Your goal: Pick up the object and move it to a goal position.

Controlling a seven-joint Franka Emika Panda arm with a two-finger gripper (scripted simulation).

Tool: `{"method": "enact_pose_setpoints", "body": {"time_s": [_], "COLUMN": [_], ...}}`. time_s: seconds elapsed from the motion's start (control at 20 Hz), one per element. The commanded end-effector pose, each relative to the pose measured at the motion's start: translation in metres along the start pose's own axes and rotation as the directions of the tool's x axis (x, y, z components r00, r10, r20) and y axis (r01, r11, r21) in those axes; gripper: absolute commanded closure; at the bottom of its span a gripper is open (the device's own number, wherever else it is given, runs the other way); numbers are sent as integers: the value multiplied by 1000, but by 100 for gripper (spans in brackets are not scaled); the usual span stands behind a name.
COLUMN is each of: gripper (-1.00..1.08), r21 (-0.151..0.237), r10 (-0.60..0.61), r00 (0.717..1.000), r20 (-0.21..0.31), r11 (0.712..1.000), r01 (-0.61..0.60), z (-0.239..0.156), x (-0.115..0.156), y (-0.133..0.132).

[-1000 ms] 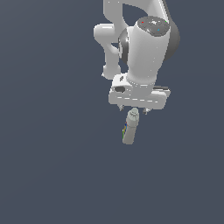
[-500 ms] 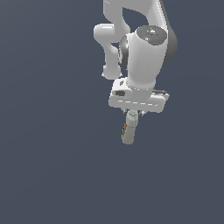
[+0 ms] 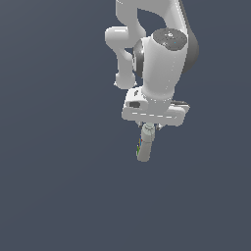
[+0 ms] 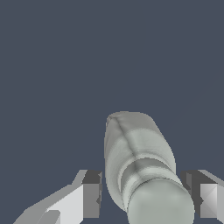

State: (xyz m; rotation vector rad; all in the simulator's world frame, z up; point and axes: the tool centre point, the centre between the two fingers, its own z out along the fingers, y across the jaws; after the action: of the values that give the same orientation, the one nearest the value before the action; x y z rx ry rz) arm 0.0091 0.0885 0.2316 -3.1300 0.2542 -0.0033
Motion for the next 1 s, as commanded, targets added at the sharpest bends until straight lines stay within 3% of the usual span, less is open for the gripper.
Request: {"method": "enact_pose_setpoints", "body": {"time_s": [0.0, 0.55, 0.95], "gripper": [108, 108, 108], "r21": [4, 53, 102], "r10": [-7, -119, -248], "r00": [1000, 989, 948], "r20": [-7, -90, -199], "r11": [1000, 991, 957], "r01": [7, 124, 272], "z": [-4, -49, -107], "x": [1, 7, 8], "y": [-1, -9, -16]}}
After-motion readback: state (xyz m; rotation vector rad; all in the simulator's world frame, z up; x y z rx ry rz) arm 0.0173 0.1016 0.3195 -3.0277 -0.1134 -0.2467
